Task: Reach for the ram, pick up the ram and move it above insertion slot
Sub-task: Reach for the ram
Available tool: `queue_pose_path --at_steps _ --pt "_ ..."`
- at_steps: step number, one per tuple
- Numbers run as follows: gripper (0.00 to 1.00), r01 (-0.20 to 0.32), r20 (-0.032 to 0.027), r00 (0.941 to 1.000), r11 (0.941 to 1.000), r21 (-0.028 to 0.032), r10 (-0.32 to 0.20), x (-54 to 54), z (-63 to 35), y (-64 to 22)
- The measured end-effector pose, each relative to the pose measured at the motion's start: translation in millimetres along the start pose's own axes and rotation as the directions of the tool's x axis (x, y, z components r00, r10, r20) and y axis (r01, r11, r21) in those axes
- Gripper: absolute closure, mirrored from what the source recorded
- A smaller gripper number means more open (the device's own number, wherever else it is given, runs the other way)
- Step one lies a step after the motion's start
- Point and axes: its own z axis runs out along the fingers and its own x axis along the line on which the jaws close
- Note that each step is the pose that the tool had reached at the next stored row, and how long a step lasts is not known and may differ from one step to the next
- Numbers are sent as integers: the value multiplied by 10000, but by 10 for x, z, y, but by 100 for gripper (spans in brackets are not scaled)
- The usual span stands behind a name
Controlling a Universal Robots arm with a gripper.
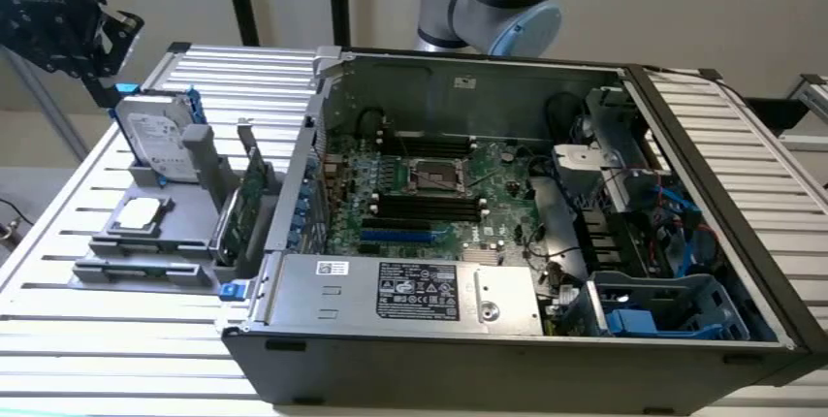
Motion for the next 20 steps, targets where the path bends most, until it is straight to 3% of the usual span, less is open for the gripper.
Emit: queue_pose_path --at_steps 5,15,20 --pt "89 -1 -1 10000 10000 1 1 1 -2 -45" --pt "89 0 -1 10000 10000 1 0 -4 3 -478" --pt "89 2 -1 10000 10000 1 -2 -21 35 -645"
